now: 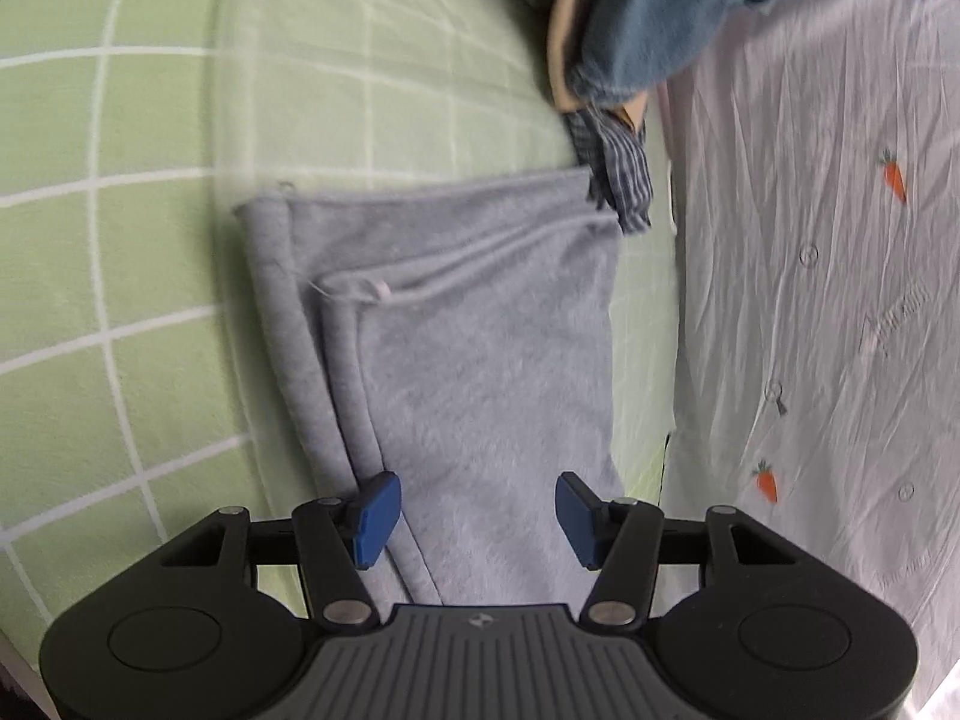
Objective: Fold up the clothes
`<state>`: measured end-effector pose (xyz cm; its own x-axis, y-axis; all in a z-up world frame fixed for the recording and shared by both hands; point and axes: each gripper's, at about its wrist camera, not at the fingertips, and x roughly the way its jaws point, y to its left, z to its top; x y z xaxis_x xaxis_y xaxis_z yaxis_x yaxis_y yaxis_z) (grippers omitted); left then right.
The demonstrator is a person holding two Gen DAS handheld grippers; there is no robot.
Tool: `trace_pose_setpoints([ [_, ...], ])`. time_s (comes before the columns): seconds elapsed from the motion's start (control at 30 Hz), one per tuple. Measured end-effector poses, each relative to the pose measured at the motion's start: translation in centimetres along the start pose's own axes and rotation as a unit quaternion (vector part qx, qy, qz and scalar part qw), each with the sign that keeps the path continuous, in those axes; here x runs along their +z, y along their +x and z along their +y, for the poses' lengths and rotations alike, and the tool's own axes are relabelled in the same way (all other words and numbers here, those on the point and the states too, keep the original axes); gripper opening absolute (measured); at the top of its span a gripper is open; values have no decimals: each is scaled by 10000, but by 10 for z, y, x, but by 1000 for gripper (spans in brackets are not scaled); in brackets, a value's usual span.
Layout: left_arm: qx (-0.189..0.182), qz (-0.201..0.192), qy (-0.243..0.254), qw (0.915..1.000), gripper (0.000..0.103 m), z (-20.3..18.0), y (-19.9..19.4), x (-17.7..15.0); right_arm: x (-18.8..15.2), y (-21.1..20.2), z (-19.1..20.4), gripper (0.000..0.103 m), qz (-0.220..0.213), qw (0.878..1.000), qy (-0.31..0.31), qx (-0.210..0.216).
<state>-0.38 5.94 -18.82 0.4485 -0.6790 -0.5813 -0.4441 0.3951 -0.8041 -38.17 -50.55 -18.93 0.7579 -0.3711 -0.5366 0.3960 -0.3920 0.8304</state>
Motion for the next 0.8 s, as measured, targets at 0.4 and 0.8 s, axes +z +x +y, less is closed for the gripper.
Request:
trace_pose_setpoints([
  [0.4, 427, 106, -239, 9987, 59, -1, -9, 6, 11, -10, 4, 103, -118, 9996, 249, -1],
  [0.8, 437, -252, -227, 9985, 57, -9, -10, 29, 5, -11, 0, 103, -341, 9985, 417, 111],
])
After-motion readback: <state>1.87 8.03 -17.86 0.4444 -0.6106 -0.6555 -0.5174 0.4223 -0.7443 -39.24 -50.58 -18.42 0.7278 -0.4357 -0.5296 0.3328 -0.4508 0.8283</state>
